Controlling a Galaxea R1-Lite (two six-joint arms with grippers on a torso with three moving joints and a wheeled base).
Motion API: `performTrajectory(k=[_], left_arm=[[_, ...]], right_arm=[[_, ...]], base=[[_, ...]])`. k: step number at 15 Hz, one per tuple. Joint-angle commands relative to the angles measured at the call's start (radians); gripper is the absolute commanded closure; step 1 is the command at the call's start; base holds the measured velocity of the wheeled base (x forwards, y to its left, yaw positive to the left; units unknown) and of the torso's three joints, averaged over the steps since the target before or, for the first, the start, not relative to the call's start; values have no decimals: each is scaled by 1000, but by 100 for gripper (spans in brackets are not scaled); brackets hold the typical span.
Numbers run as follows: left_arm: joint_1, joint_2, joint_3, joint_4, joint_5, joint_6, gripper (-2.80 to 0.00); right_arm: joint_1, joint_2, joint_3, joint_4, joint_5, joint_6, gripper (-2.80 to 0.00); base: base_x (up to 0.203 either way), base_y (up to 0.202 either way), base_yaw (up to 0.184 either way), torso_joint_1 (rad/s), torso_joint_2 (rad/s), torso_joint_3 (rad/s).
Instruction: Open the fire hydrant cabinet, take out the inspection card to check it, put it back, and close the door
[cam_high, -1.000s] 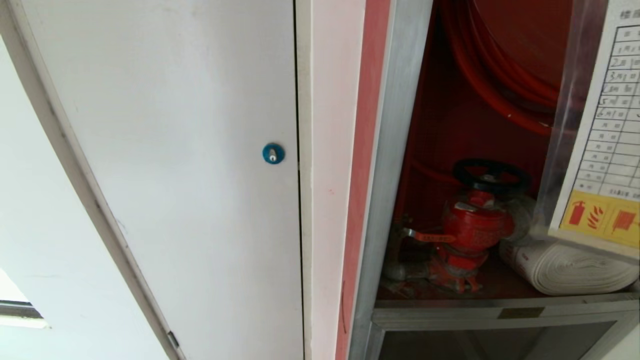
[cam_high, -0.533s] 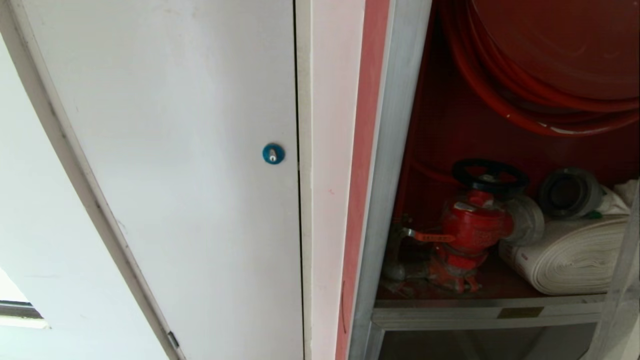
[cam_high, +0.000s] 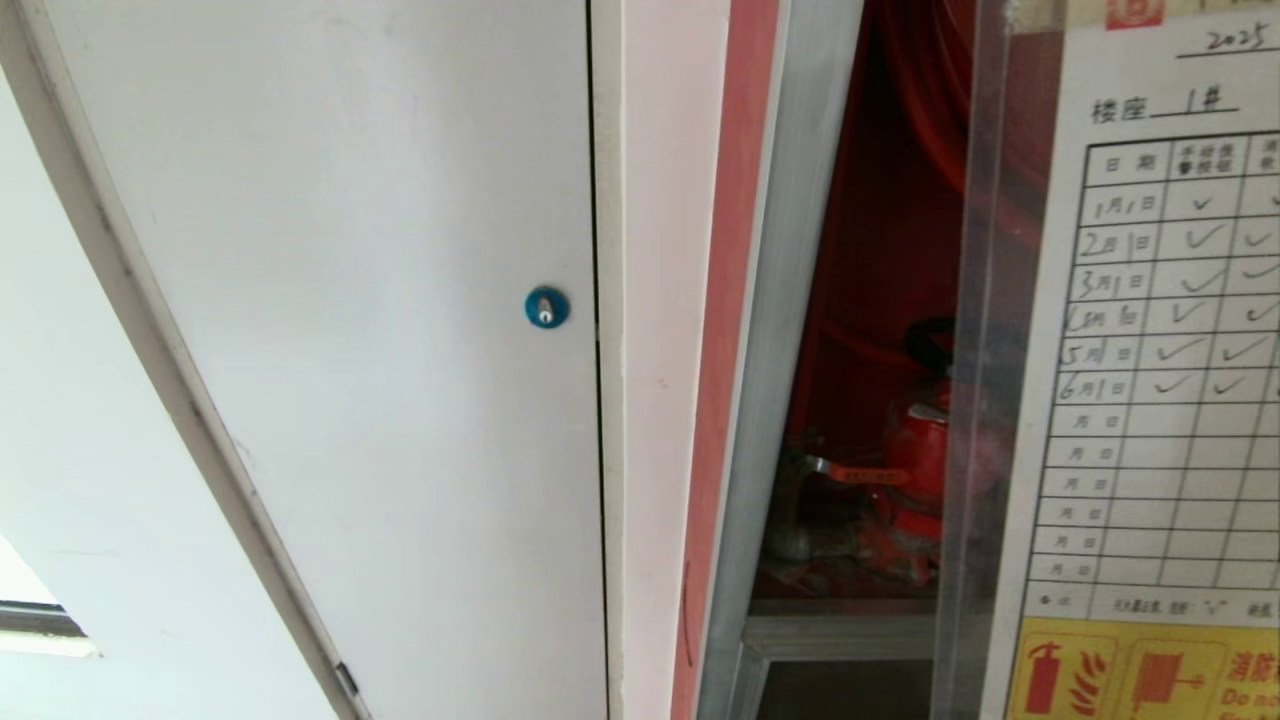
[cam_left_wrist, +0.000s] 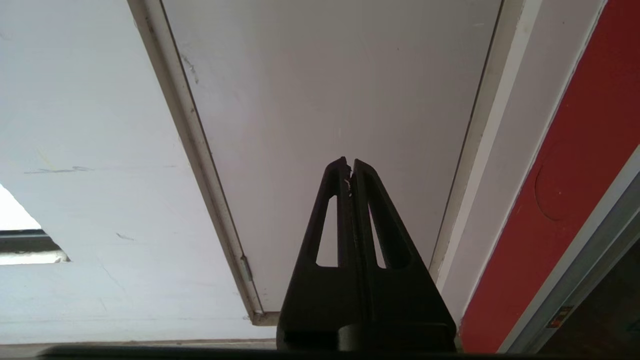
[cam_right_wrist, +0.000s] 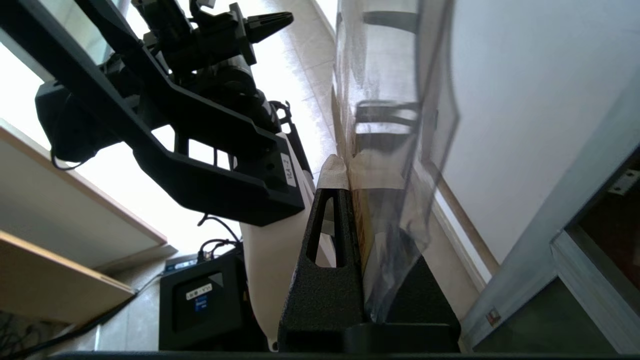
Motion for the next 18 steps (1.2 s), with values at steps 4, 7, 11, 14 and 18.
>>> performTrajectory(k=[4,7,11,14,18], left_arm=[[0,1,14,-1,0,0,0],[0,1,14,-1,0,0,0],[0,1,12,-1,0,0,0],[0,1,14,-1,0,0,0],[0,1,14,-1,0,0,0]], right_arm=[[158,223,56,-346,-37,147,0],[264,283,70,-464,-135,208,0],[389,303,103,-581,-258,304,0],[419,307,105,-595,-282,348,0],[450,307,125,-625,-282,364,0]], base=[[0,0,0,0,0,0],[0,0,0,0,0,0],[0,0,0,0,0,0],[0,0,0,0,0,0],[0,0,0,0,0,0]])
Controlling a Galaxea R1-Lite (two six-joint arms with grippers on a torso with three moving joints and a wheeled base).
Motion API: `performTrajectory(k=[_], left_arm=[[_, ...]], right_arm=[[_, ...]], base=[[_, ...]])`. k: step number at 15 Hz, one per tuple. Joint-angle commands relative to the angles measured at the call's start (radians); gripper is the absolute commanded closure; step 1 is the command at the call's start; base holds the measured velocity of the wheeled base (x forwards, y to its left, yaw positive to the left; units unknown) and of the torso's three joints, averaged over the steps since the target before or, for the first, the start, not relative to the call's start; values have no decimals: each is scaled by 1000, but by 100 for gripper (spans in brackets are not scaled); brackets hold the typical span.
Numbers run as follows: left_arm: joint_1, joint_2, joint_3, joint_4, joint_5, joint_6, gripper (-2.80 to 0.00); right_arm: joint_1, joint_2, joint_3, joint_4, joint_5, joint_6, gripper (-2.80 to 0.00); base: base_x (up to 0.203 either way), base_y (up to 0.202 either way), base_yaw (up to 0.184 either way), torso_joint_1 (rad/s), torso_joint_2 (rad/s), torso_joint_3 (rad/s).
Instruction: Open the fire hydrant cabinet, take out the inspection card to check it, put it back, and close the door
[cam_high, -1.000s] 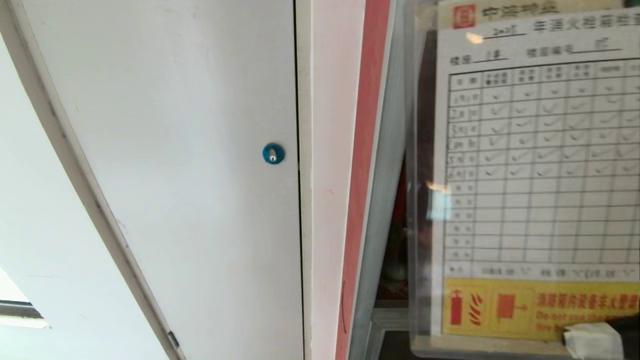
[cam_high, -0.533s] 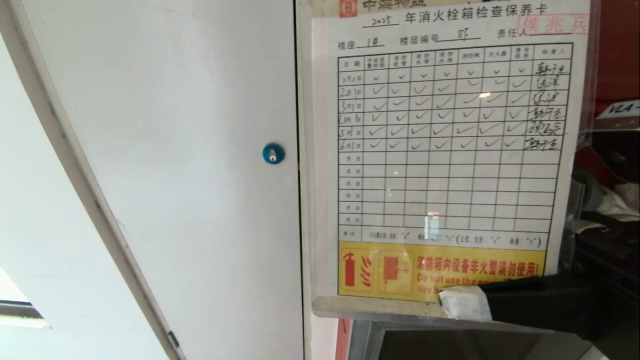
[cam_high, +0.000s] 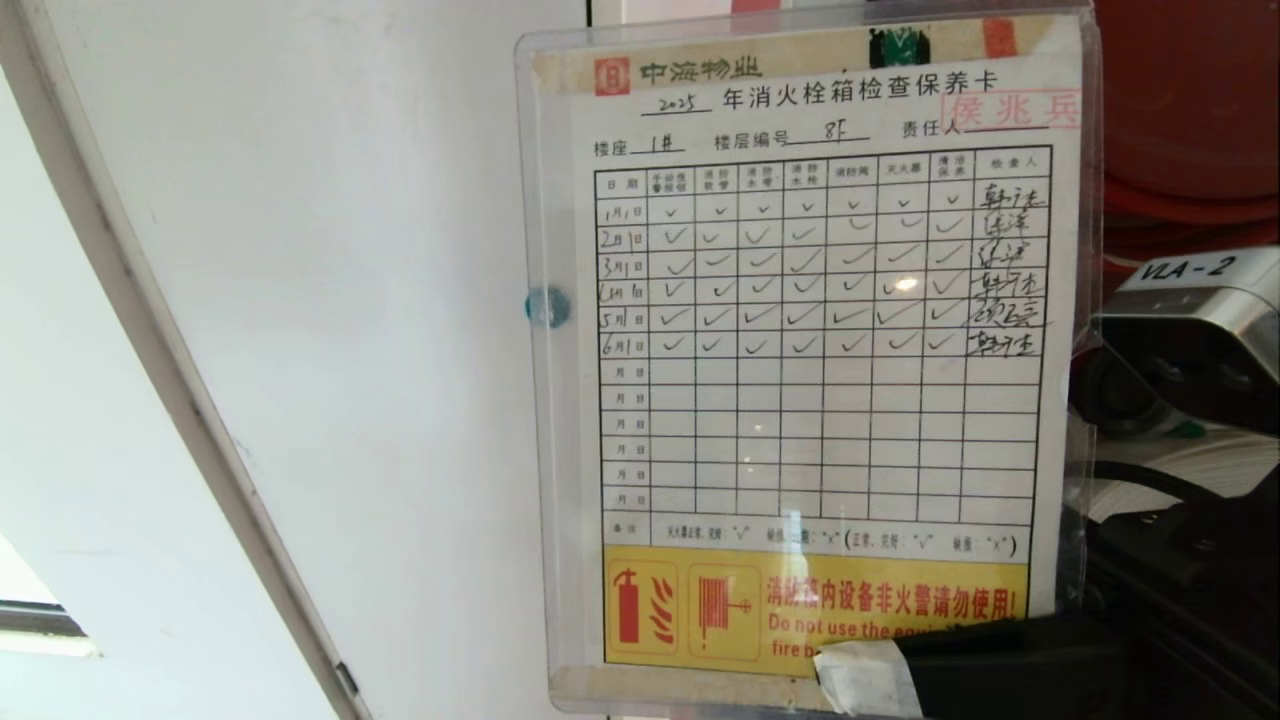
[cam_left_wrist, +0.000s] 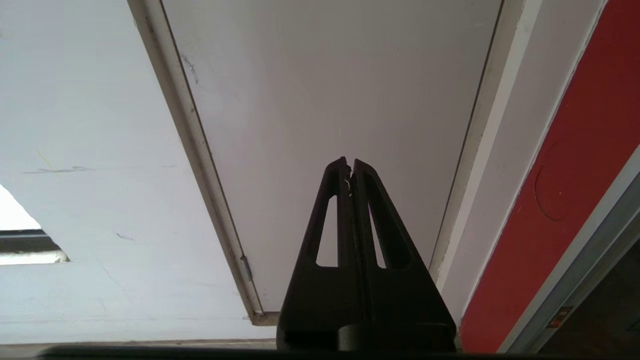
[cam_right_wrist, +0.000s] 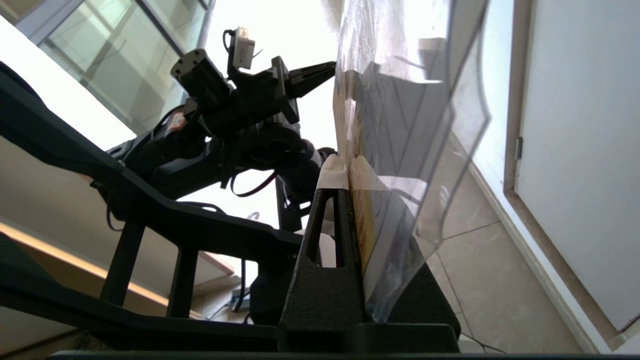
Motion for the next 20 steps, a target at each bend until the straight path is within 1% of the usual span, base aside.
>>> performTrajectory(k=[1,12,20], left_arm=[[0,1,12,-1,0,0,0],[0,1,13,-1,0,0,0],[0,1,14,-1,0,0,0]], right_arm=[[9,3,5,-6,4,3,0],[38,4,66,-18,4,9,0],[41,-33,69,-16,4,8,0]], base=[[0,0,0,0,0,0],[0,0,0,0,0,0],[0,0,0,0,0,0]])
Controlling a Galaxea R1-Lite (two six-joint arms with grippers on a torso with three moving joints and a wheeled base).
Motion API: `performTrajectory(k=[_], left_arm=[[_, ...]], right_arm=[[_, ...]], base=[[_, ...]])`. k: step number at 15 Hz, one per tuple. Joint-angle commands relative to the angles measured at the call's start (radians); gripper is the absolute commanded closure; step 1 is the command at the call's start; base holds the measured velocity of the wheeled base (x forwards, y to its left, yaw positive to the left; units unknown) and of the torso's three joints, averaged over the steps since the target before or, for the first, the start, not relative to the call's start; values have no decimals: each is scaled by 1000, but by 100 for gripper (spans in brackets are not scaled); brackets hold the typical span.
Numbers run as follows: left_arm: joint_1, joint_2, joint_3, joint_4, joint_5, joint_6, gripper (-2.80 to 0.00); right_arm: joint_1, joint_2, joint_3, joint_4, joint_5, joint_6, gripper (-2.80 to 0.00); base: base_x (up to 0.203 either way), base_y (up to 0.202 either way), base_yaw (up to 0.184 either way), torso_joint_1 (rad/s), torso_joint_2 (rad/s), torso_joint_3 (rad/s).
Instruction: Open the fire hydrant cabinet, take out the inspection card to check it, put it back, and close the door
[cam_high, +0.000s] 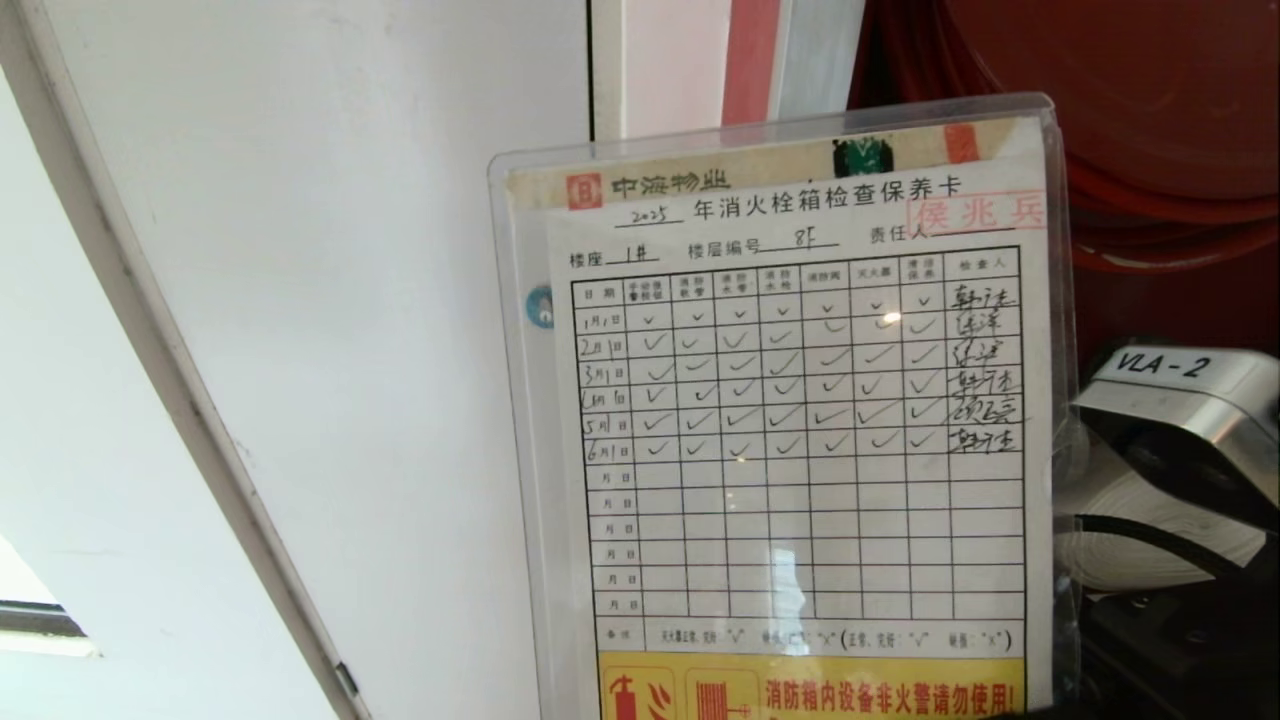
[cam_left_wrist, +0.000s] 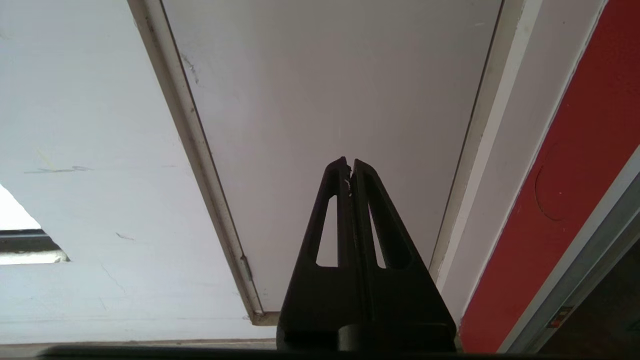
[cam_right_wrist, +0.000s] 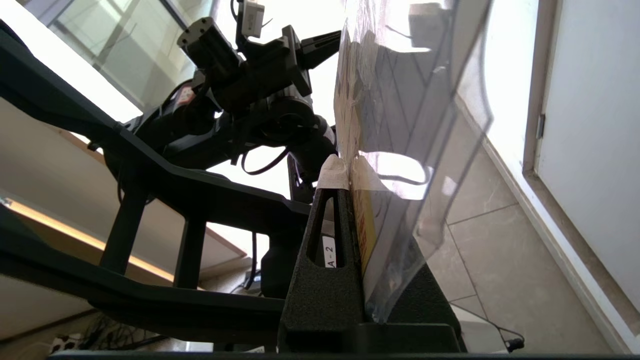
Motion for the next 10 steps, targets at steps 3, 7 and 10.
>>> performTrajectory(k=[3,7,10], left_arm=[[0,1,14,-1,0,0,0],[0,1,12,-1,0,0,0],[0,1,14,-1,0,0,0]], right_arm=[[0,-42,1,1,3,5,0],[-1,-88,-2,4,-17,10,0],[-1,-128,13,39,-25,8,0]], base=[[0,0,0,0,0,0],[0,0,0,0,0,0],[0,0,0,0,0,0]])
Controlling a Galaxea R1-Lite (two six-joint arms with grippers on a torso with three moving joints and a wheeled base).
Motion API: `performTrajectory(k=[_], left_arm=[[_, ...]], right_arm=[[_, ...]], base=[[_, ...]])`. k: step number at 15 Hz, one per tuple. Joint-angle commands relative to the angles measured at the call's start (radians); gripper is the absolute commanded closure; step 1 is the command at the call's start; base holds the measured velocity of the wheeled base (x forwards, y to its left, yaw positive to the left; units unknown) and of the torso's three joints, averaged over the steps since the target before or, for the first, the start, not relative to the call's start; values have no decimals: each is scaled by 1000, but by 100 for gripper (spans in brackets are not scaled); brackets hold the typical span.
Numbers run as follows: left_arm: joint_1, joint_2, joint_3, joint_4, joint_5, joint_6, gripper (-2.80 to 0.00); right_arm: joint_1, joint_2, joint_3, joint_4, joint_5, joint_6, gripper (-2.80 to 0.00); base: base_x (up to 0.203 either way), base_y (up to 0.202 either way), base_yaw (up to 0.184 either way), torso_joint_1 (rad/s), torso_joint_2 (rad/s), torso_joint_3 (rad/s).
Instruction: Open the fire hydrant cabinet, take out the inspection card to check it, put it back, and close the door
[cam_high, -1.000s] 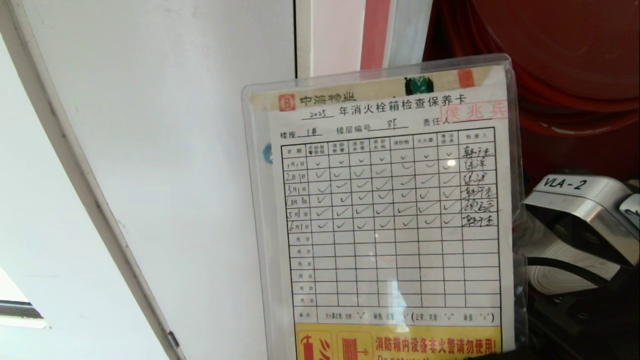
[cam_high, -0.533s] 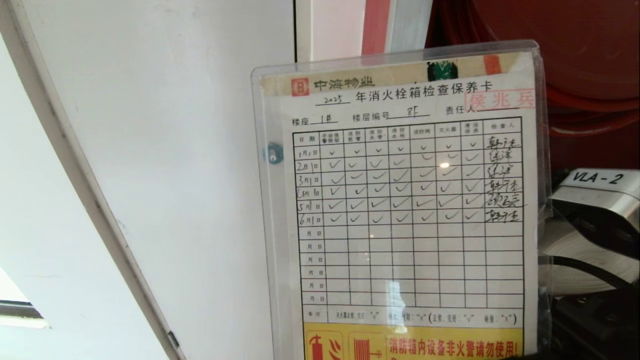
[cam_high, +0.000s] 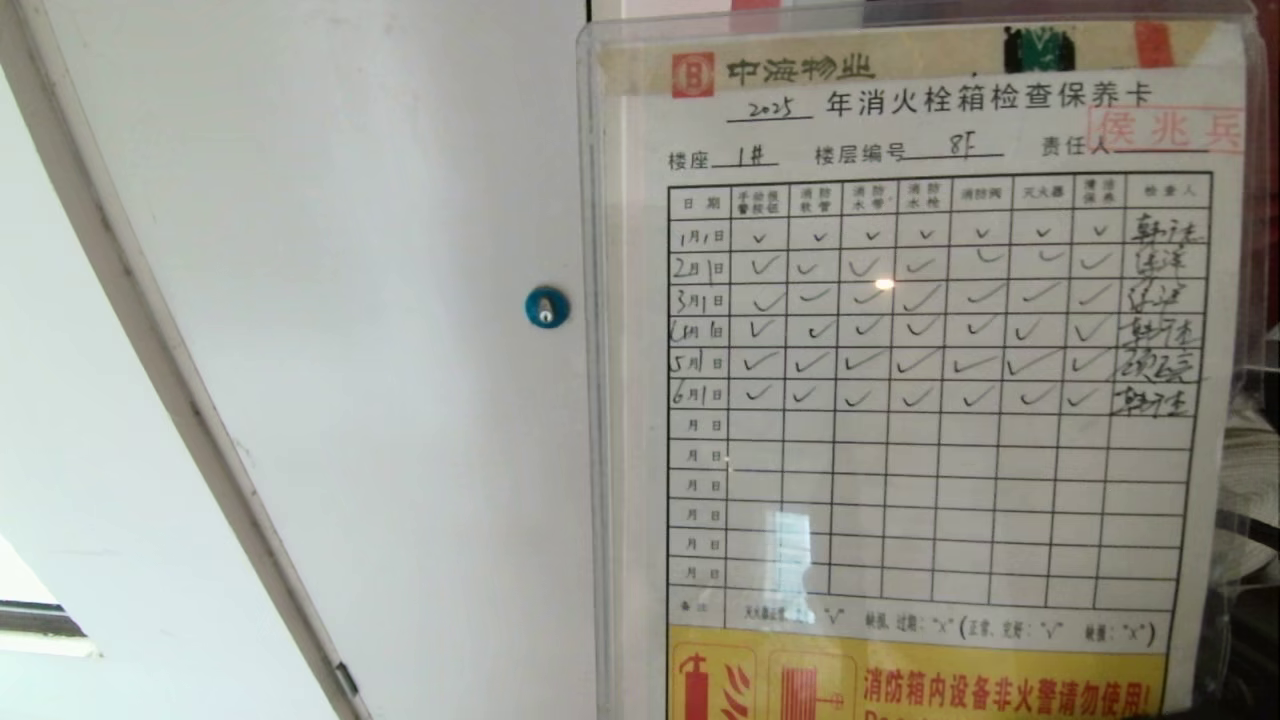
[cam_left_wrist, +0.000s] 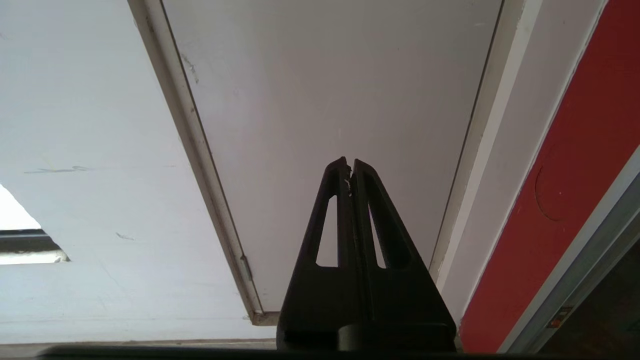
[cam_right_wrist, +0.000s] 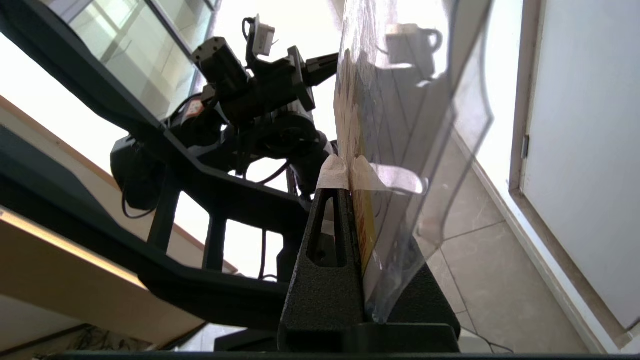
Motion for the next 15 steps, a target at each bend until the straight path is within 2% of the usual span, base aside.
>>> performTrajectory(k=[1,9,13,15], left_arm=[[0,1,12,-1,0,0,0],[0,1,14,-1,0,0,0],[0,1,13,-1,0,0,0],[0,1,12,-1,0,0,0]], right_arm=[[2,-46,12,23,5,1,0],[1,-135,61,45,1,0,0],[-1,-165,92,45,-129,-10,0],[-17,-187,121,46,-184,-49,0]], base=[[0,0,0,0,0,0],[0,0,0,0,0,0],[0,0,0,0,0,0],[0,0,0,0,0,0]])
